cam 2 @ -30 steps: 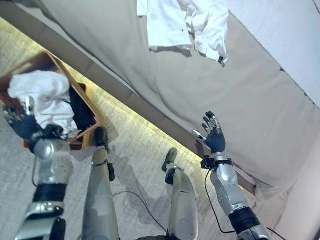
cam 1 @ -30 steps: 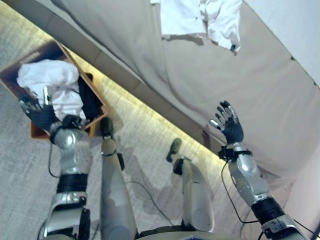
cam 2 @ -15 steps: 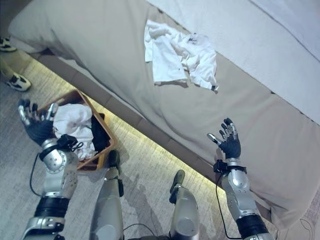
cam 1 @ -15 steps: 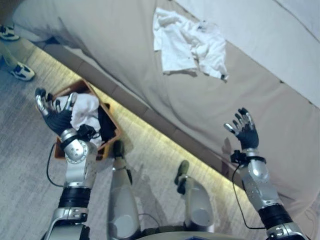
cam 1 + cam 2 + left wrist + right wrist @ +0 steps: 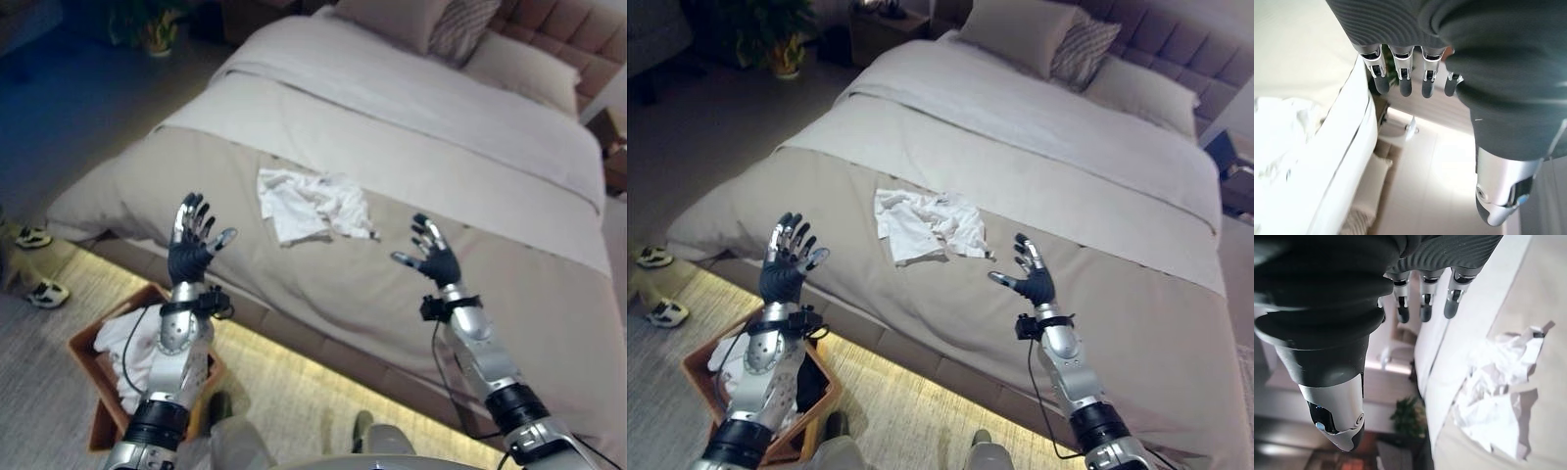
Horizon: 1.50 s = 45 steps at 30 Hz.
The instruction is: Pick up clothes into the bucket
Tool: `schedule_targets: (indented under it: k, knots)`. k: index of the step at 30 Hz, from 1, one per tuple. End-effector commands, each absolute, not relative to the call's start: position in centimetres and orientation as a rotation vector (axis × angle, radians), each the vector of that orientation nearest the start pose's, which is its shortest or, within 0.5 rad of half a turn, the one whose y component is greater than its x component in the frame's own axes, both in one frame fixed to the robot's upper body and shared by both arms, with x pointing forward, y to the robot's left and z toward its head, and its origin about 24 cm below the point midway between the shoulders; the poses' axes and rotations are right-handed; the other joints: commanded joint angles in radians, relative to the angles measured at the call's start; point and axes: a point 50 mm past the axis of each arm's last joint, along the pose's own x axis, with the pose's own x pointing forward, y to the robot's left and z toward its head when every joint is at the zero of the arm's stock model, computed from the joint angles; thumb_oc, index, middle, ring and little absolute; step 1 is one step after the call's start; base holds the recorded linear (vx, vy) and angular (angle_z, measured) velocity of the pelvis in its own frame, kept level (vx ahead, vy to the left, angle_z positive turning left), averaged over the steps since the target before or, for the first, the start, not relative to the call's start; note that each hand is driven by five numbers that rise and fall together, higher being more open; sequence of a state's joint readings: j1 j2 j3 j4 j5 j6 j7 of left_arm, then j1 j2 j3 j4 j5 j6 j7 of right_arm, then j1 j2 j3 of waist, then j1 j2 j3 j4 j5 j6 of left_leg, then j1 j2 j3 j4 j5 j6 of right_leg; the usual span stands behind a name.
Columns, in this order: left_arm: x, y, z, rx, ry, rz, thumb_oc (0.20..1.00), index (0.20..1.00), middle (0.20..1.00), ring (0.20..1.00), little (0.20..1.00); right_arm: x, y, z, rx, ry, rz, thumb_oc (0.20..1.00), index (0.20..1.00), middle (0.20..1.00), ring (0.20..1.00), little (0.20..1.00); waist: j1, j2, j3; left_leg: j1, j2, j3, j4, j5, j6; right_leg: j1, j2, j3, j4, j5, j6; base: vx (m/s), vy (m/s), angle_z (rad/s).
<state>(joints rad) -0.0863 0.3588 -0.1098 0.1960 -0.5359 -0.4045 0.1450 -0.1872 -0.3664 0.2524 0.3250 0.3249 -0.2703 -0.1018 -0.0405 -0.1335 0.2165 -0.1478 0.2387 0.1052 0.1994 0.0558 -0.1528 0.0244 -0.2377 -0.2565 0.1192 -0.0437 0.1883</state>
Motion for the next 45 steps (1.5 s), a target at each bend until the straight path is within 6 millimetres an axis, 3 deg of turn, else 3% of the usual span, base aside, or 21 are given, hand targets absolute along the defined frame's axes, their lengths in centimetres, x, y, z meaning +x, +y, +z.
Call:
schedule_targets:
  k: [1,3,5,8,11,12,14,16,21,23,26,29,31,33,35,36,38,40,42,44,45]
  knots:
    - [27.0,21.8,6.3,-0.17,-0.246,0.108,1.0,1.0,1.0,1.0,1.0,29.1,-18.0,6.4,-0.051,-0.176,0.053,1.0,1.0,1.0,1.0,1.0,0.019,-0.004,-0.035,-0.074,-0.028,-0.056,-0.071,0.057,0.025,0.007,-0.018,-0.041,-0.066,0.093,0.004,0.23,0.209,0.23]
    - [27.0,21.7,6.2,-0.141,-0.238,0.099,1.0,1.0,1.0,1.0,1.0,29.1,-18.1,6.4,-0.062,-0.179,0.046,1.0,1.0,1.0,1.0,1.0,0.021,-0.001,-0.044,-0.07,-0.048,-0.072,-0.086,0.052,0.028,0.015,-0.032,-0.039,-0.064,0.106,0.011,0.15,0.162,0.17]
    - [26.4,21.9,5.3,-0.099,-0.19,0.08,1.0,1.0,1.0,1.0,1.0,28.9,-18.8,6.2,-0.066,-0.164,0.028,1.0,1.0,1.0,1.0,1.0,0.014,0.005,-0.069,-0.044,-0.077,-0.064,-0.066,0.01,0.045,0.027,-0.072,-0.035,-0.035,0.125,0.032,0.19,0.226,0.12]
    - [25.8,22.7,4.3,-0.009,-0.142,0.069,1.0,1.0,1.0,1.0,1.0,29.0,-19.0,6.2,-0.048,-0.163,0.008,1.0,1.0,1.0,1.0,1.0,0.025,0.012,-0.059,0.009,-0.153,-0.037,-0.044,-0.055,0.11,0.008,-0.158,0.024,0.113,0.237,0.039,0.19,0.301,0.1]
    - [25.2,23.4,4.0,0.018,-0.121,0.068,1.0,1.0,1.0,1.0,1.0,28.7,-19.3,6.3,-0.033,-0.168,0.013,1.0,1.0,1.0,1.0,1.0,0.014,0.035,-0.047,0.063,-0.201,-0.023,-0.07,-0.066,0.165,-0.054,-0.184,0.076,0.293,0.346,0.019,0.18,0.336,-0.2]
    - [25.2,23.5,4.1,0.024,-0.123,0.066,1.0,1.0,1.0,1.0,1.0,28.5,-19.5,6.2,-0.03,-0.163,0.011,1.0,1.0,1.0,1.0,1.0,0.01,0.044,-0.042,0.084,-0.206,-0.025,-0.085,-0.067,0.174,-0.073,-0.182,0.081,0.339,0.35,0.014,0.17,0.285,0.04]
    - [25.3,23.3,4.0,0.023,-0.12,0.06,1.0,1.0,1.0,1.0,1.0,27.9,-20.2,5.3,-0.037,-0.127,-0.004,1.0,1.0,1.0,1.0,1.0,-0.011,0.056,-0.032,0.122,-0.212,-0.04,-0.122,-0.063,0.182,-0.129,-0.128,0.116,0.388,0.324,0.01,0.16,0.163,0.03]
    - [25.3,23.0,3.9,0.005,-0.122,0.053,1.0,1.0,1.0,1.0,1.0,27.4,-20.9,4.9,-0.045,-0.11,-0.024,1.0,1.0,1.0,1.0,1.0,-0.028,0.054,-0.03,0.152,-0.221,-0.04,-0.145,-0.071,0.18,-0.166,-0.115,0.111,0.337,0.312,0.017,0.17,0.036,0.35]
    - [25.4,22.0,3.3,-0.011,-0.107,0.033,1.0,1.0,1.0,1.0,1.0,25.1,-22.6,2.7,-0.041,-0.028,-0.081,1.0,1.0,1.0,1.0,1.0,-0.1,0.025,-0.007,0.226,-0.249,-0.078,-0.161,-0.114,0.158,-0.226,-0.049,0.167,-0.033,0.321,0.051,0.23,-0.084,0.19]
    - [25.4,21.6,3.1,-0.015,-0.103,0.025,1.0,1.0,1.0,1.0,1.0,24.7,-22.8,1.9,-0.035,0.0,-0.099,1.0,1.0,1.0,1.0,1.0,-0.104,0.024,-0.002,0.241,-0.244,-0.078,-0.161,-0.127,0.157,-0.236,-0.036,0.134,-0.086,0.333,0.06,0.13,-0.058,0.48]
    - [25.2,21.3,2.5,-0.046,-0.082,0.033,1.0,1.0,1.0,1.0,1.0,24.2,-23.3,0.8,-0.047,0.05,-0.123,1.0,1.0,1.0,1.0,1.0,-0.094,0.011,-0.009,0.26,-0.239,-0.046,-0.154,-0.145,0.155,-0.226,-0.04,0.016,-0.082,0.336,0.06,0.11,-0.073,-0.35]
    - [25.0,20.9,2.5,-0.073,-0.083,0.035,1.0,1.0,1.0,1.0,1.0,24.1,-23.4,0.6,-0.036,0.06,-0.136,1.0,1.0,1.0,1.0,1.0,-0.082,0.004,-0.019,0.276,-0.225,-0.015,-0.151,-0.164,0.151,-0.208,-0.038,-0.075,-0.058,0.298,0.044,0.11,-0.107,-0.32]
    - [24.4,20.6,1.8,-0.104,-0.056,0.042,1.0,1.0,1.0,1.0,1.0,24.1,-23.6,0.3,-0.019,0.068,-0.16,1.0,1.0,1.0,1.0,1.0,-0.093,0.012,-0.049,0.284,-0.204,-0.005,-0.162,-0.173,0.134,-0.186,0.001,-0.044,-0.09,0.267,0.025,0.21,-0.148,-0.27]
    - [24.4,20.6,1.7,-0.116,-0.054,0.044,1.0,1.0,1.0,1.0,1.0,24.2,-23.6,0.4,-0.022,0.064,-0.166,1.0,1.0,1.0,1.0,1.0,-0.095,0.018,-0.056,0.287,-0.192,-0.007,-0.156,-0.178,0.127,-0.191,0.007,-0.036,-0.072,0.261,0.021,0.23,-0.135,-0.26]
    - [24.4,20.8,1.5,-0.14,-0.043,0.058,1.0,1.0,1.0,1.0,1.0,24.5,-23.3,0.9,-0.038,0.044,-0.158,1.0,1.0,1.0,1.0,1.0,-0.101,0.027,-0.073,0.299,-0.147,-0.005,-0.092,-0.209,0.106,-0.178,0.027,-0.032,-0.044,0.201,-0.005,0.29,-0.186,-0.17]
    - [24.5,20.6,1.6,-0.141,-0.047,0.055,1.0,1.0,1.0,1.0,1.0,24.7,-23.2,1.1,-0.035,0.037,-0.151,1.0,1.0,1.0,1.0,1.0,-0.101,0.031,-0.072,0.286,-0.13,-0.01,-0.021,-0.194,0.093,-0.159,0.044,-0.025,-0.041,0.185,-0.02,0.23,-0.178,-0.22]
    - [24.4,20.7,1.5,-0.163,-0.046,0.074,1.0,1.0,1.0,1.0,1.0,25.0,-22.9,1.5,-0.042,0.022,-0.13,1.0,1.0,1.0,1.0,1.0,-0.09,0.034,-0.066,0.213,-0.094,-0.04,0.223,-0.101,0.062,-0.116,0.084,-0.01,-0.03,0.144,-0.066,0.2,-0.203,-0.11]
    - [24.6,20.7,1.8,-0.166,-0.058,0.078,1.0,1.0,1.0,1.0,1.0,25.4,-22.8,2.1,-0.062,0.001,-0.124,1.0,1.0,1.0,1.0,1.0,-0.06,0.011,-0.033,0.09,-0.134,-0.099,0.353,-0.031,0.072,-0.059,0.086,0.011,-0.046,0.123,-0.097,0.15,-0.145,-0.26]
    - [24.6,20.7,1.8,-0.168,-0.057,0.078,1.0,1.0,1.0,1.0,1.0,25.4,-23.0,2.3,-0.064,-0.005,-0.127,1.0,1.0,1.0,1.0,1.0,-0.052,0.003,-0.023,0.043,-0.146,-0.103,0.331,-0.054,0.08,-0.043,0.079,0.013,-0.054,0.12,-0.091,0.12,-0.042,-0.24]
    - [24.3,21.1,1.6,-0.154,-0.049,0.09,1.0,1.0,1.0,1.0,1.0,25.3,-23.0,2.5,-0.075,-0.009,-0.111,1.0,1.0,1.0,1.0,1.0,-0.038,-0.003,-0.019,0.01,-0.144,-0.093,0.219,-0.066,0.082,-0.023,0.072,0.027,-0.065,0.114,-0.077,0.22,0.044,0.03]
    - [23.8,21.6,1.2,-0.142,-0.033,0.108,1.0,1.0,1.0,1.0,1.0,25.2,-22.9,2.2,-0.099,0.004,-0.098,1.0,1.0,1.0,1.0,1.0,-0.017,0.01,-0.016,-0.031,-0.16,-0.125,0.109,-0.036,0.07,-0.007,0.08,0.046,-0.074,0.107,-0.068,0.19,0.079,0.0]
